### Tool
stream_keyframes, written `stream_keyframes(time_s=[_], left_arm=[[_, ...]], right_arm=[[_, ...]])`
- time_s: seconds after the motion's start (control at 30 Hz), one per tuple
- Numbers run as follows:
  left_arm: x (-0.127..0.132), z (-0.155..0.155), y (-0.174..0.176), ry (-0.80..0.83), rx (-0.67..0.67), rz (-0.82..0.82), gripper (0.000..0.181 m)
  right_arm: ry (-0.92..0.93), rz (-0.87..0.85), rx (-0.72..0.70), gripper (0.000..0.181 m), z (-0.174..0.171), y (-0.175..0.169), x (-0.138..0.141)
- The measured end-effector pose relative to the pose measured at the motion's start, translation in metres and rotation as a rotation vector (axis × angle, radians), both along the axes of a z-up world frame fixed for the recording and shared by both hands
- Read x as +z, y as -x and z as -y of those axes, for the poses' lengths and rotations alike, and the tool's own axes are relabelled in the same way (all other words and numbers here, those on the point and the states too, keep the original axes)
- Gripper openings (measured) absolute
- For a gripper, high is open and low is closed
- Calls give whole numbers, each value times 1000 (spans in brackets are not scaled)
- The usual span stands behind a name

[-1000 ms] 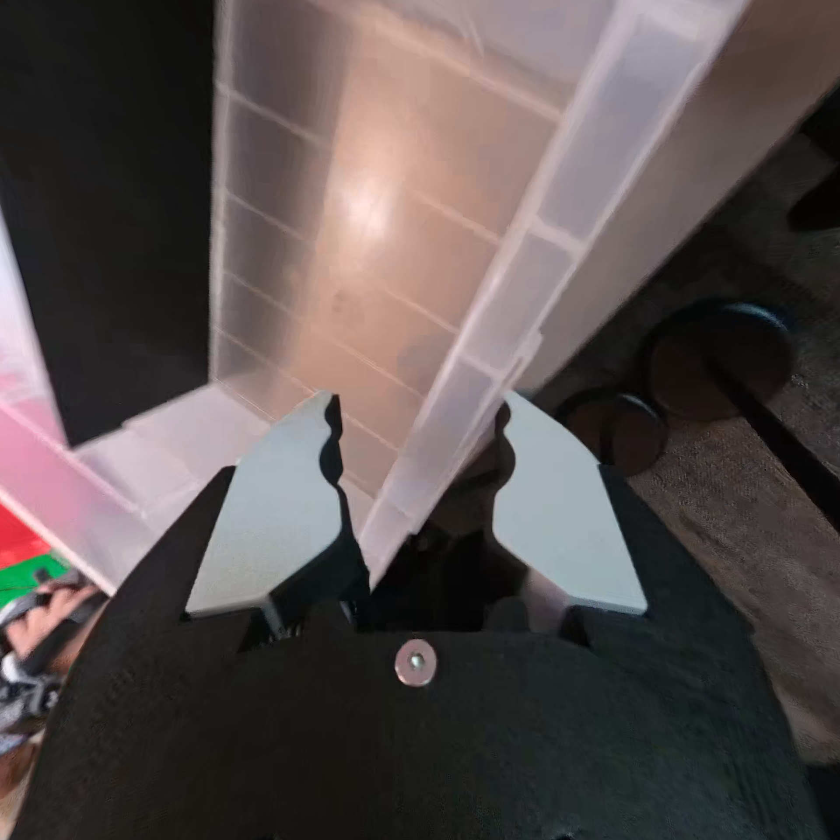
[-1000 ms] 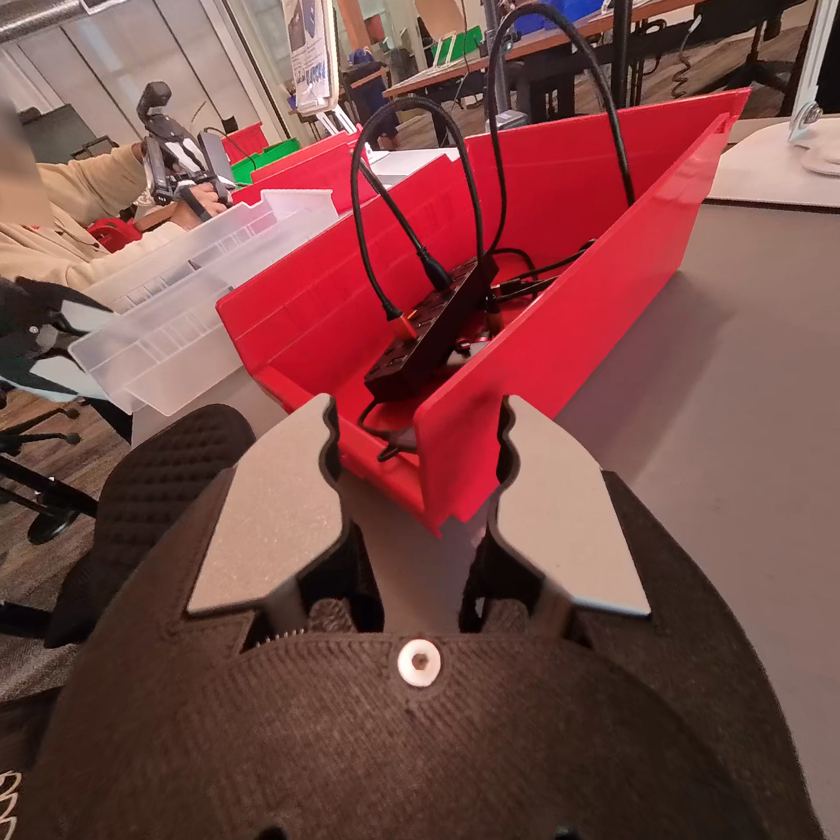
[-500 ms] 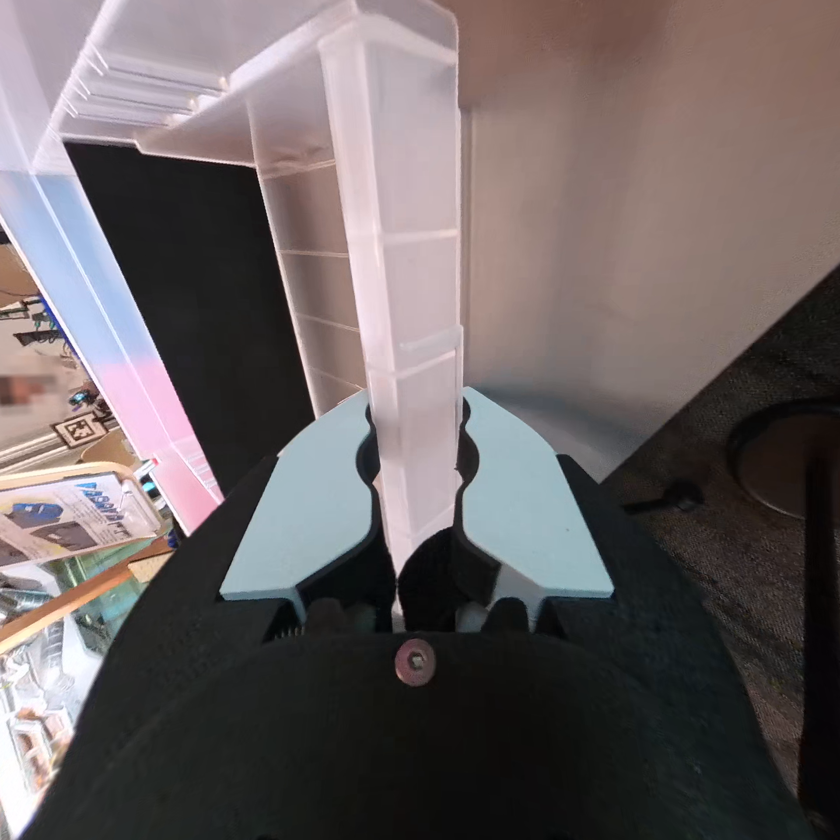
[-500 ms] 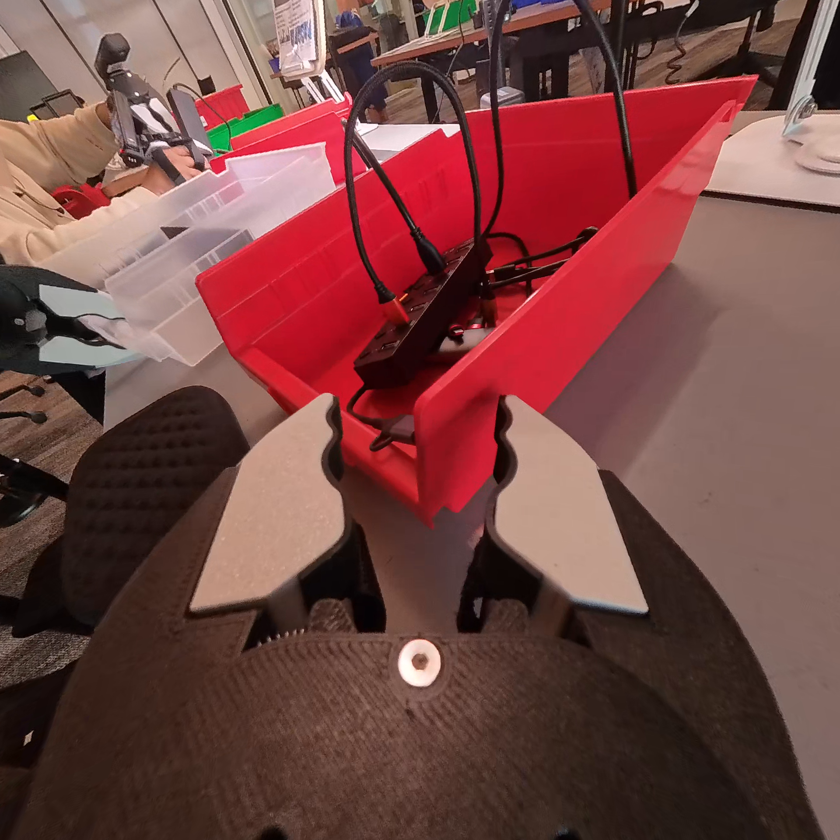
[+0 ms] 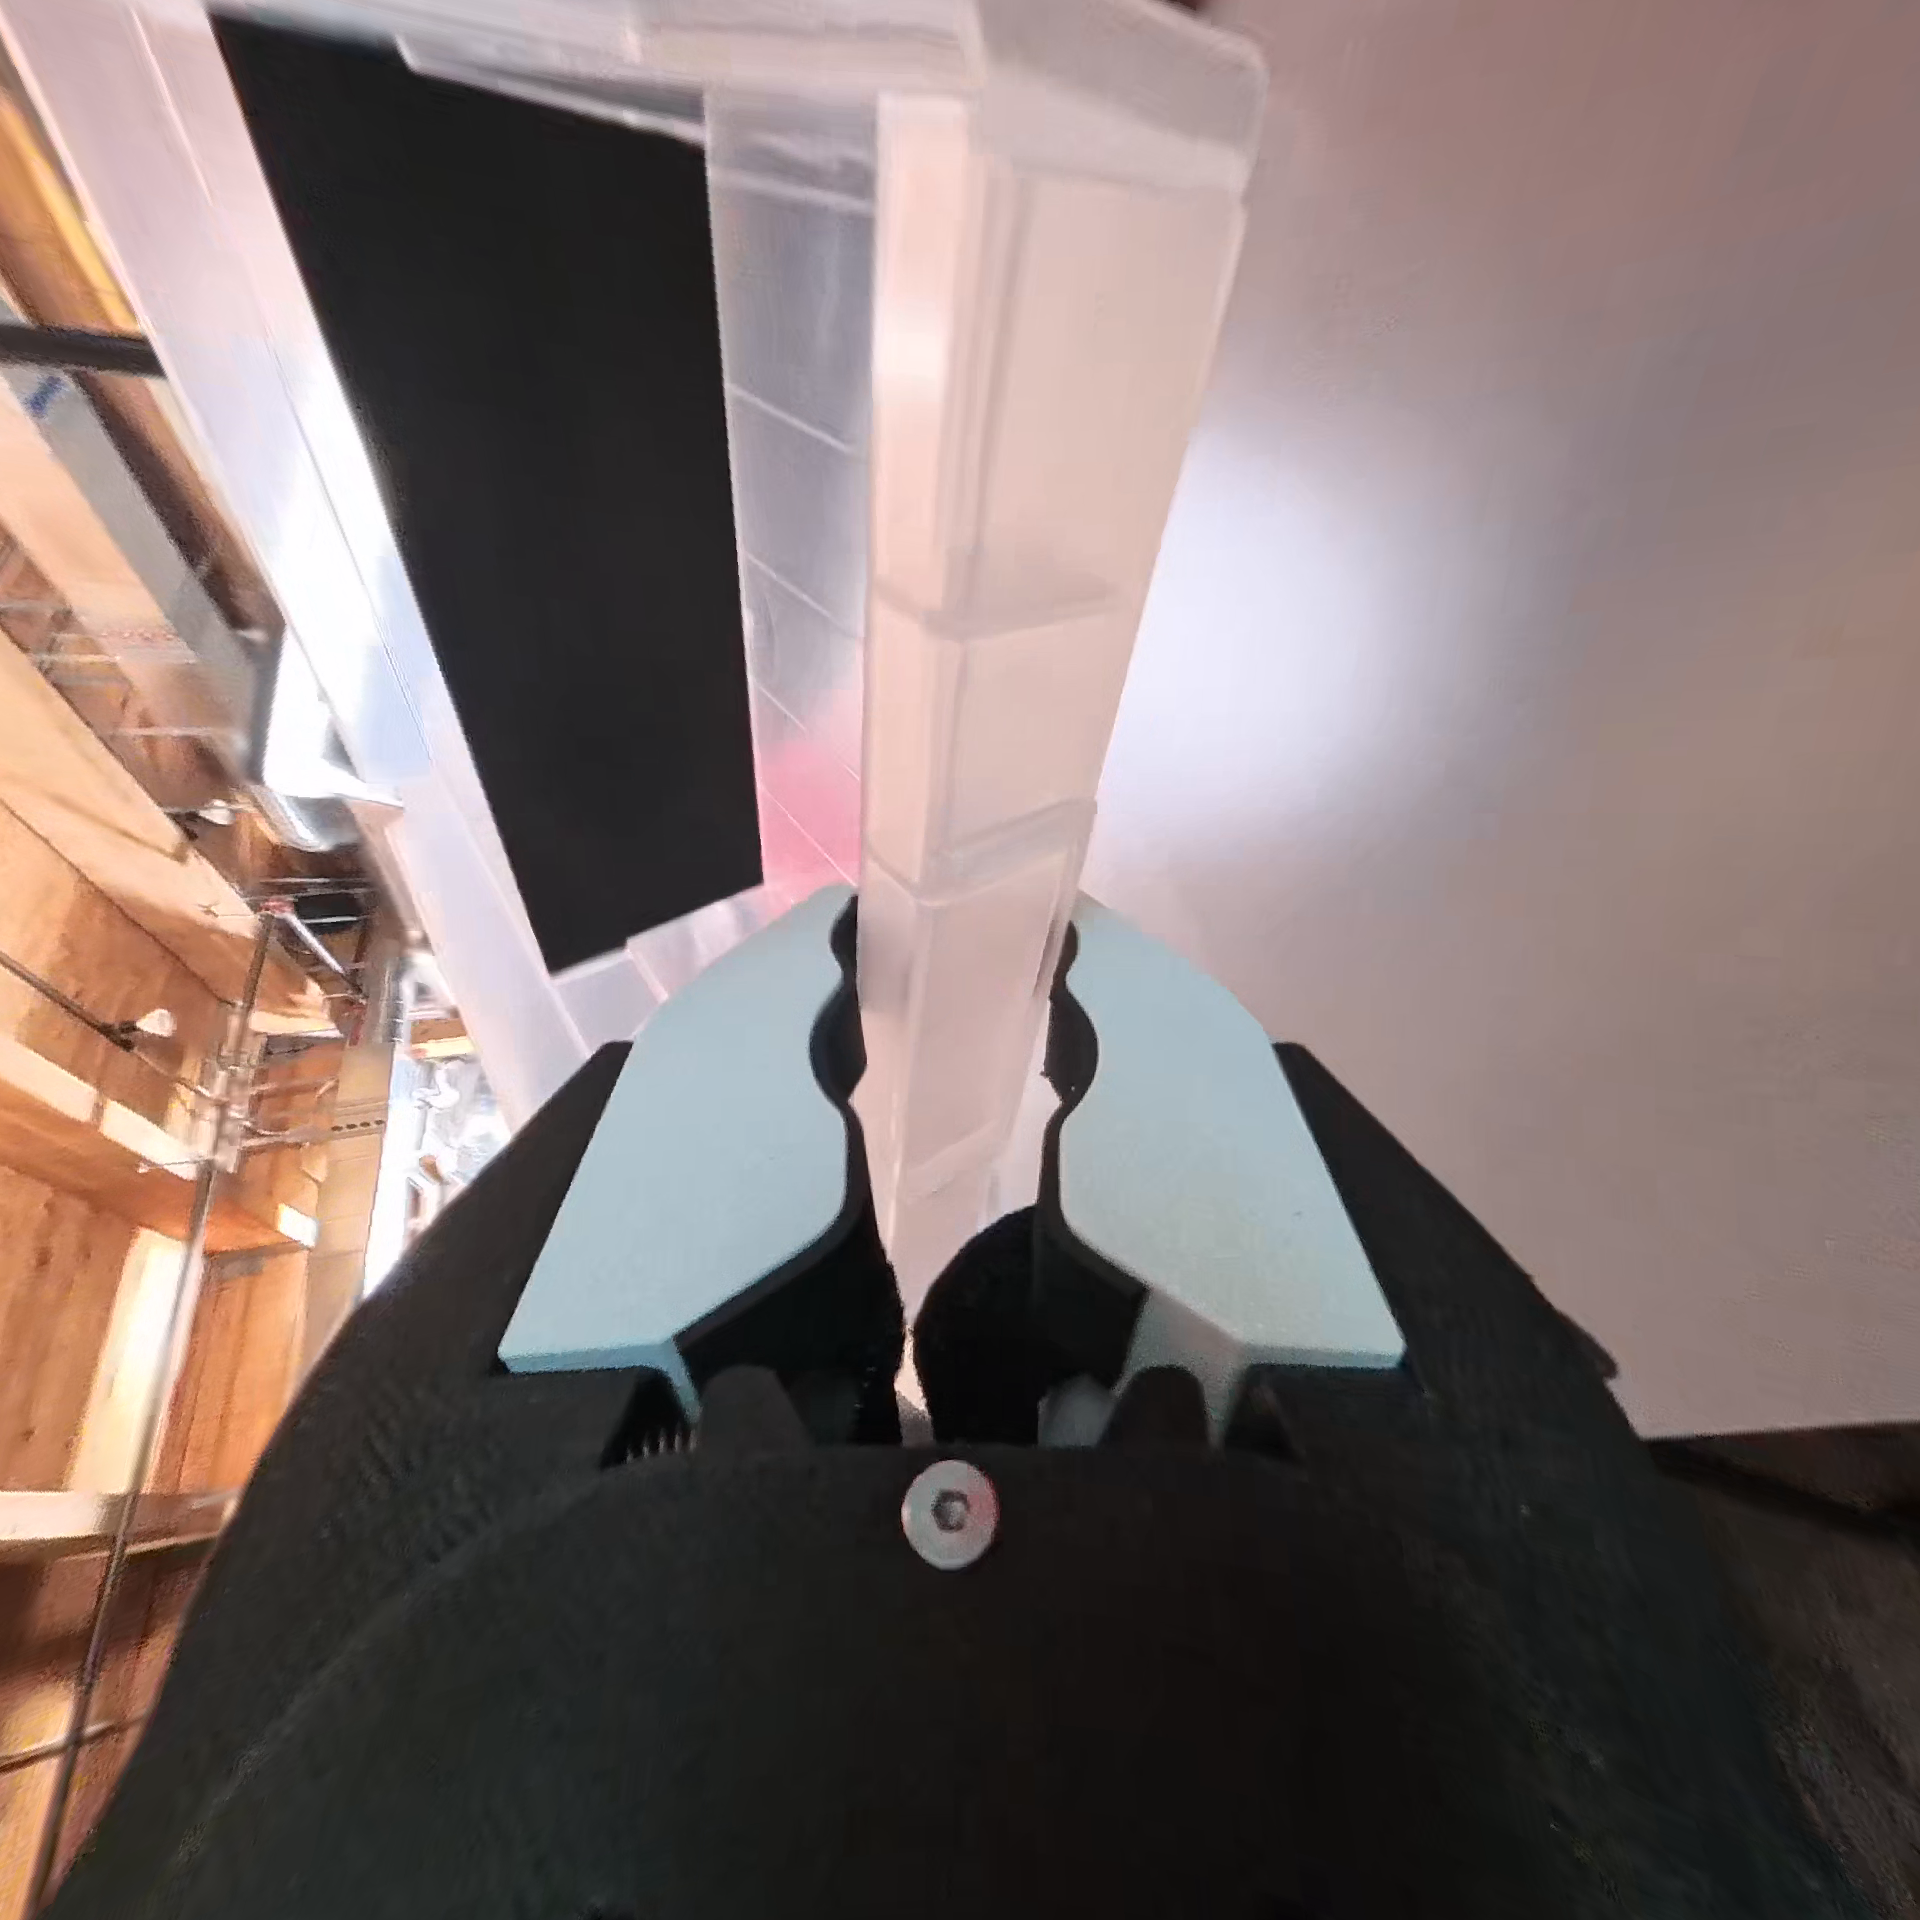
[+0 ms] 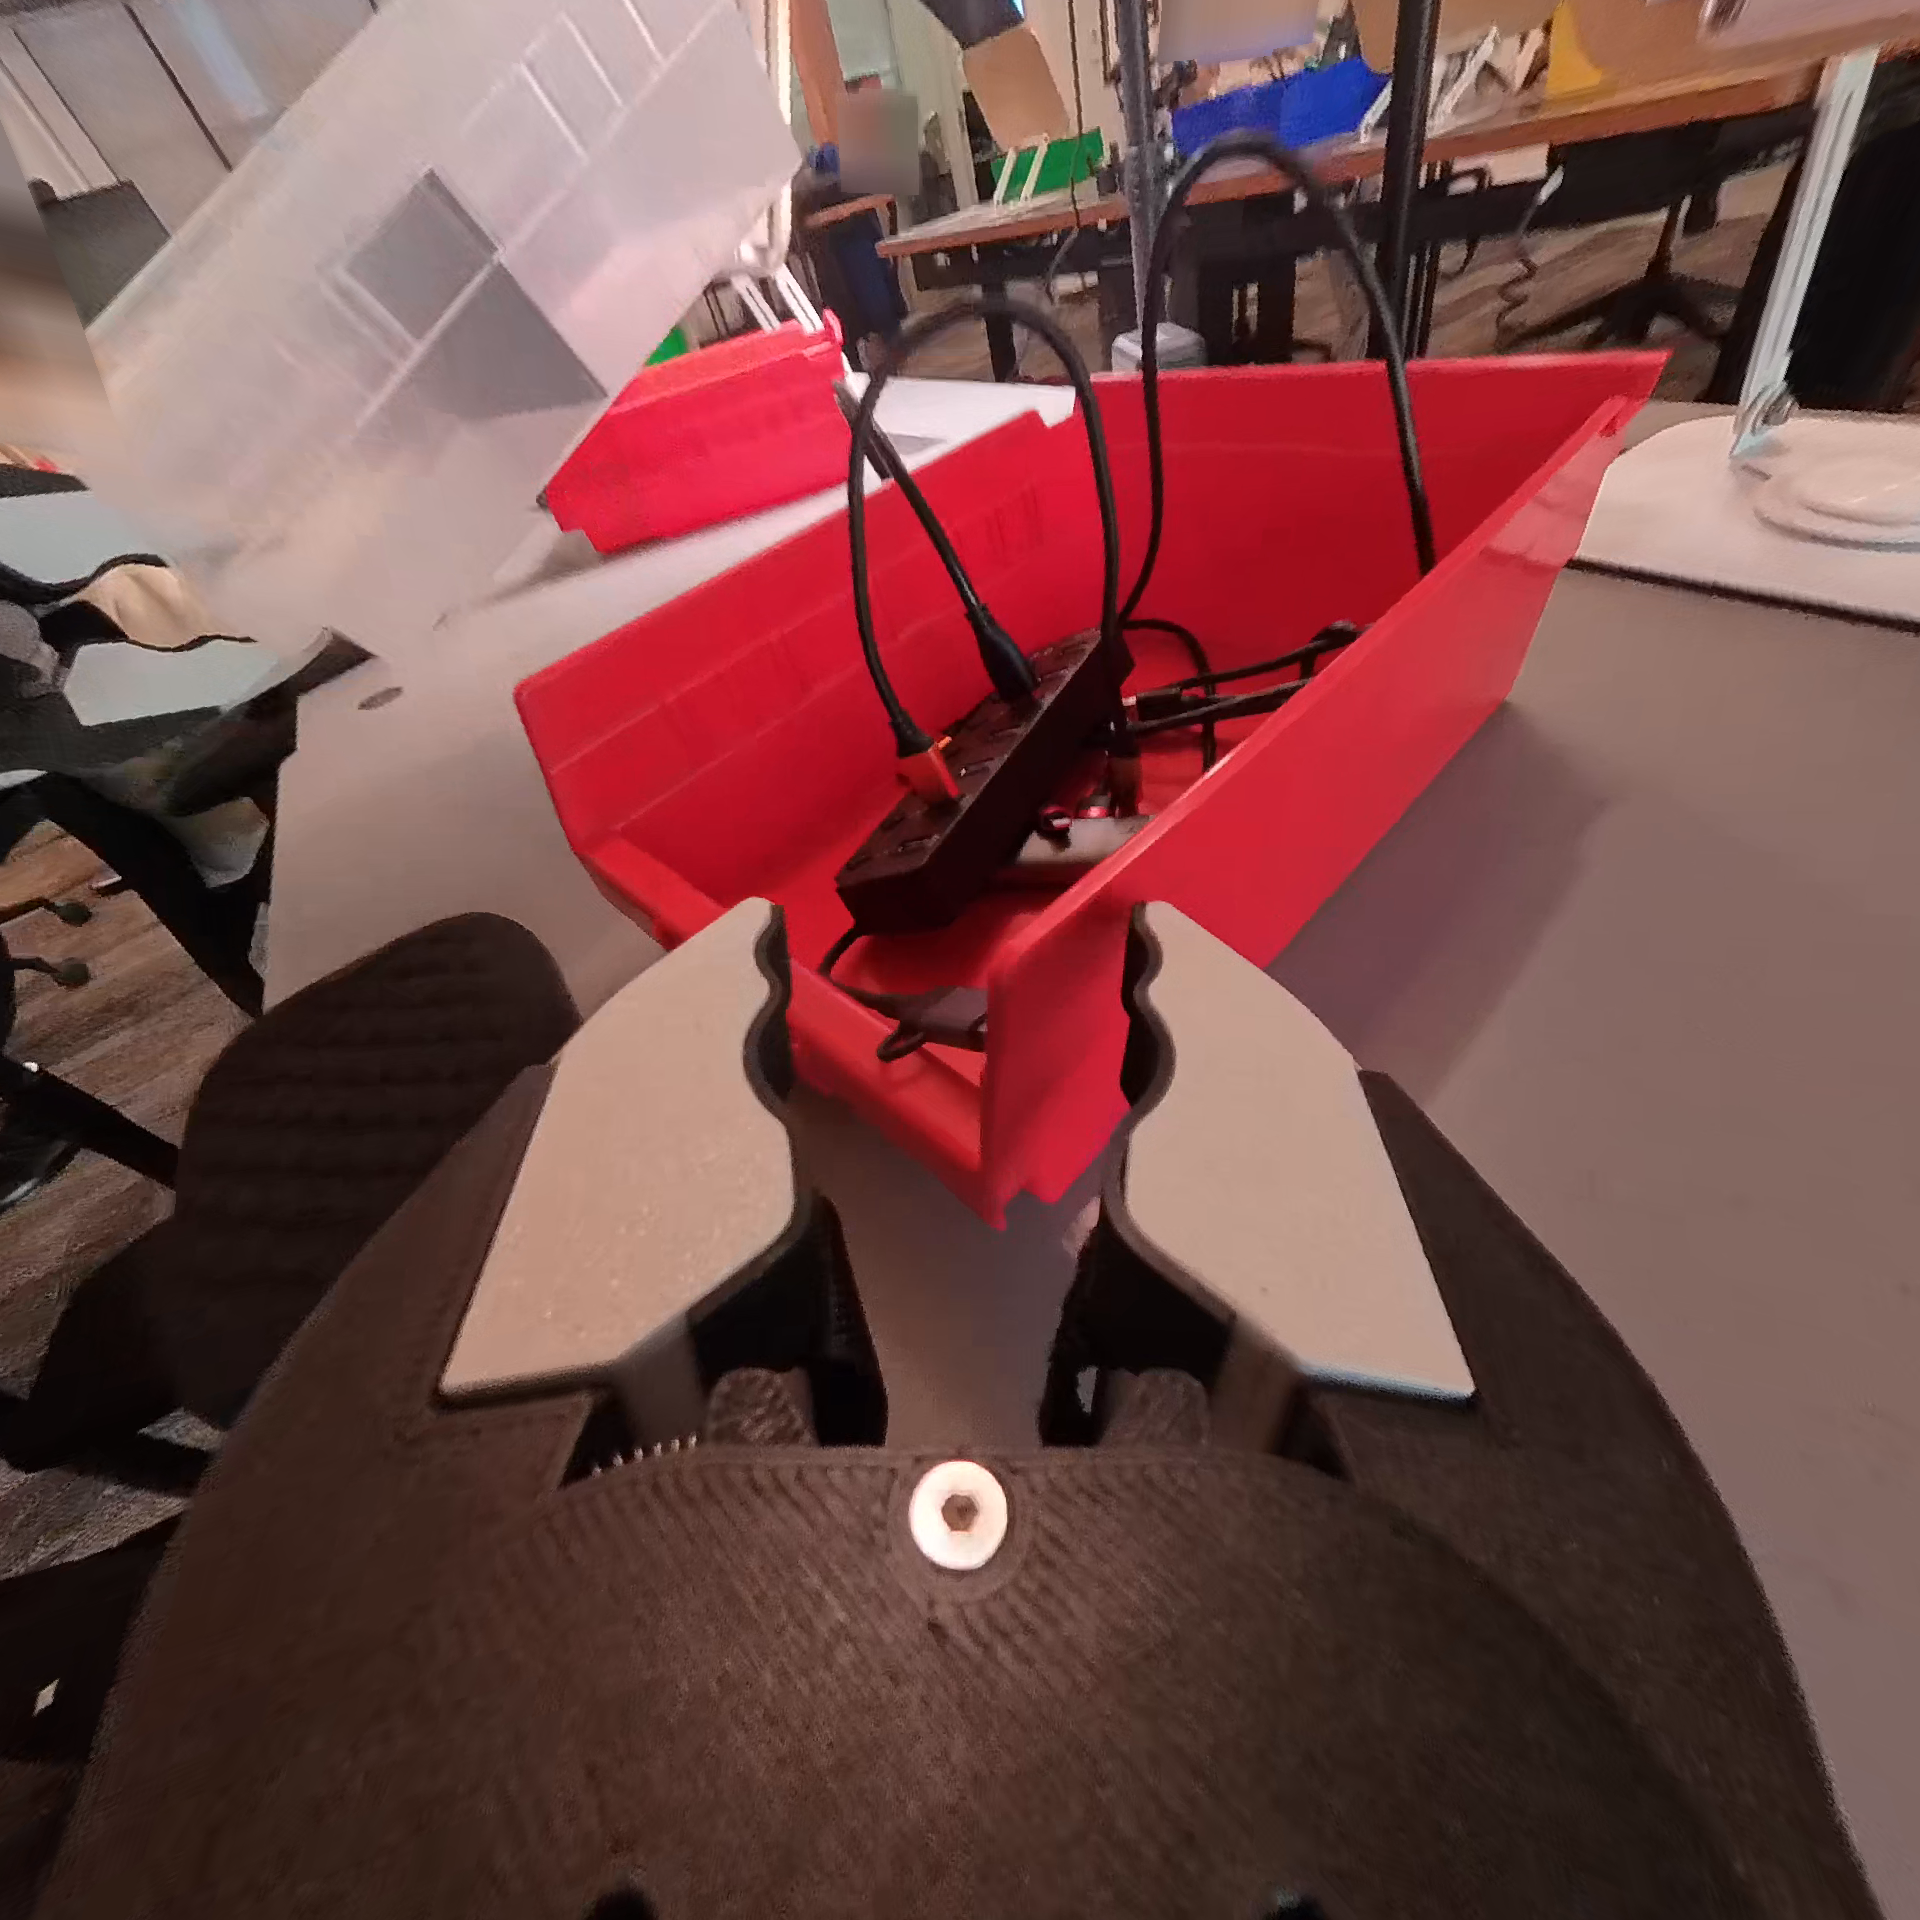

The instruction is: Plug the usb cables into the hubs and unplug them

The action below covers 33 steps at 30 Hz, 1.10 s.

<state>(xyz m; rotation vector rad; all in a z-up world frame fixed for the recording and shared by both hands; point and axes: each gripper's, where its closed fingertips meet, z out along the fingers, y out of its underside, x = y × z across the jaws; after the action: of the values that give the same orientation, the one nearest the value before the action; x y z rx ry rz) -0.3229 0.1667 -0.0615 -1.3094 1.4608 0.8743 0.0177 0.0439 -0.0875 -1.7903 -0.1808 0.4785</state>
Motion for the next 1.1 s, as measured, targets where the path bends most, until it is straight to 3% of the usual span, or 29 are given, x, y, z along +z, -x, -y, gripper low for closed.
stream_keyframes(time_s=[0.23, 0.57, 0.87, 1.1], left_arm=[[46, 32, -65, -99, -109, 42, 31], [86, 81, -198, -108, -331, 118, 31], [71, 153, -345, 66, -606, 76, 31], [27, 192, -436, 226, -701, -29, 31]], right_arm=[[-88, 43, -31, 63, 33, -39, 52], [-164, 401, -346, 67, 133, -145, 130], [-207, 513, -524, 63, 200, -177, 164], [-270, 546, -614, 61, 227, -189, 179]])
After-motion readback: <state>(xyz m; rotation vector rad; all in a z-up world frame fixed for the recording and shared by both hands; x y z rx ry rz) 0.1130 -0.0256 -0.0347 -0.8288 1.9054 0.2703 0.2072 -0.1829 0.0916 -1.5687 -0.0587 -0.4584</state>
